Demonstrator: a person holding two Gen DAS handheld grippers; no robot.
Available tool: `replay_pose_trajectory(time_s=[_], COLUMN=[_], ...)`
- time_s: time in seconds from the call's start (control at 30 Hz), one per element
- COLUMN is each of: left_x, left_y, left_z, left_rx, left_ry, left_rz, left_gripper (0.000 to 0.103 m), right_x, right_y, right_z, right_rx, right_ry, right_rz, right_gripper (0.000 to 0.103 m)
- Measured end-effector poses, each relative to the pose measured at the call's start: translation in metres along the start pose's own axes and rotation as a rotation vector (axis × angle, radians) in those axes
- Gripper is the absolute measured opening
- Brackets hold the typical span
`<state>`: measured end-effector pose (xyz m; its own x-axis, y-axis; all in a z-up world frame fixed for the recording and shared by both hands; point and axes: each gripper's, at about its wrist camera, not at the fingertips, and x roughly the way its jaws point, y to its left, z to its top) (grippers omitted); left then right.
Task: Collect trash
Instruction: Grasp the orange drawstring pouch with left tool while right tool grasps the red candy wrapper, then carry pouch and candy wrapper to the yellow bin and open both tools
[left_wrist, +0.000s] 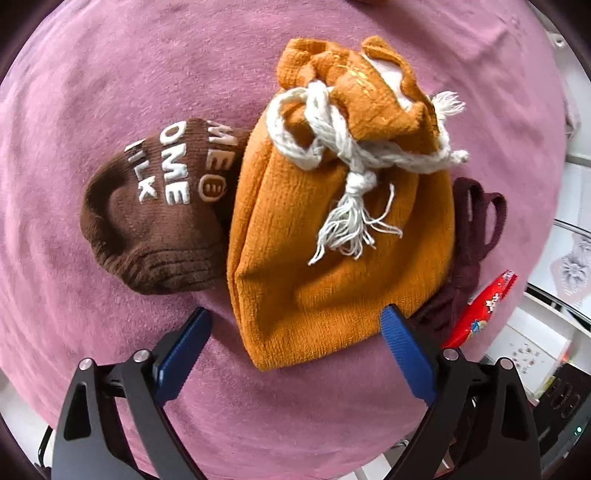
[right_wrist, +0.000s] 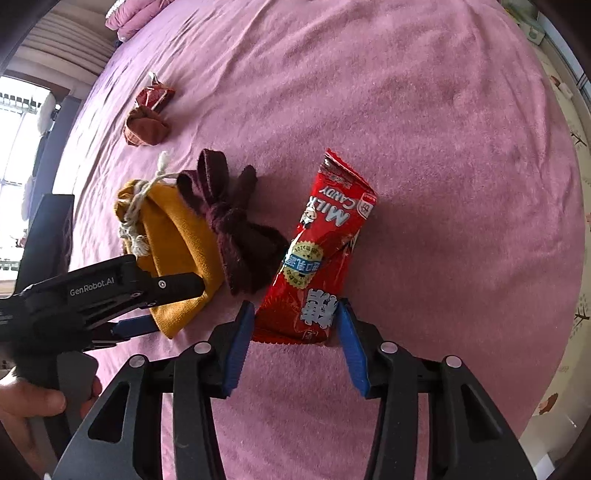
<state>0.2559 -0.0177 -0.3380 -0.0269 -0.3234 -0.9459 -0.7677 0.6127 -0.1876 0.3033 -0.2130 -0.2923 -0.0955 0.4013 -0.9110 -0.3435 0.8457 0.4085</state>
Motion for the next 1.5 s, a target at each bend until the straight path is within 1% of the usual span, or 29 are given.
replay_pose_trajectory(time_s=[0.03,0.07,0.1,0.17,0.2,0.23,0.27,0.3,0.33,0.37,0.5,0.6,0.73,0.93,1.17,1.37,1.4,1.5], left_x=[0.000,-0.001,-0.002,-0.006,-0.009,-0.013,-0.015,-0.017,-0.019,-0.019,-0.027,-0.037,-0.054,-0.076,-0.097,-0.104,-0.100,-0.097], left_y=[-0.004,-0.006,-0.007,-0.010,-0.009,-0.001,-0.001,-0.001,0.001,0.002,0.017,0.019,0.018,0.001,0.001,0.006,0.011,0.006], left_z=[-0.001,-0.003,-0.005,-0.008,-0.012,-0.012,-0.013,-0.012,-0.011,-0.011,-0.019,-0.027,-0.049,-0.089,-0.140,-0.189,-0.194,-0.217], left_rx=[-0.001,-0.001,-0.003,0.010,0.019,0.029,0.038,0.047,0.053,0.057,0.080,0.120,0.188,0.325,0.459,0.556,0.564,0.597], left_ry=[-0.009,-0.020,-0.033,-0.055,-0.065,-0.074,-0.080,-0.084,-0.085,-0.087,-0.103,-0.132,-0.160,-0.198,-0.221,-0.194,-0.186,-0.167], left_rz=[0.015,0.034,0.048,0.060,0.054,0.038,0.021,0.010,0.000,-0.014,-0.073,-0.092,-0.096,-0.057,-0.031,-0.034,-0.037,-0.035], left_gripper=[0.085,0.078,0.075,0.058,0.051,0.035,0.024,0.021,0.016,0.012,0.008,0.008,0.008,0.007,0.007,0.007,0.007,0.007], right_x=[0.000,-0.001,-0.002,-0.006,-0.009,-0.010,-0.011,-0.012,-0.012,-0.013,-0.022,-0.031,-0.046,-0.067,-0.092,-0.114,-0.116,-0.123], right_y=[0.001,0.003,0.004,0.006,0.008,0.008,0.009,0.010,0.011,0.012,0.013,0.015,0.019,0.020,0.023,0.011,0.010,0.002], right_z=[0.000,-0.001,-0.001,-0.003,-0.004,-0.005,-0.007,-0.008,-0.011,-0.012,-0.021,-0.028,-0.042,-0.070,-0.108,-0.147,-0.151,-0.170], right_rx=[-0.003,-0.008,-0.015,-0.031,-0.041,-0.045,-0.048,-0.051,-0.053,-0.052,-0.044,-0.038,-0.054,-0.076,-0.099,-0.088,-0.089,-0.088], right_ry=[-0.003,-0.010,-0.017,-0.036,-0.045,-0.046,-0.044,-0.042,-0.038,-0.039,-0.050,-0.058,-0.064,-0.069,-0.088,-0.110,-0.111,-0.114], right_rz=[-0.003,-0.009,-0.008,-0.004,-0.005,-0.005,-0.002,0.001,0.004,0.006,0.023,0.034,0.041,0.037,0.025,0.020,0.015,0.002], right_gripper=[0.042,0.041,0.040,0.040,0.040,0.039,0.039,0.039,0.039,0.039,0.039,0.039,0.039,0.039,0.039,0.039,0.039,0.039])
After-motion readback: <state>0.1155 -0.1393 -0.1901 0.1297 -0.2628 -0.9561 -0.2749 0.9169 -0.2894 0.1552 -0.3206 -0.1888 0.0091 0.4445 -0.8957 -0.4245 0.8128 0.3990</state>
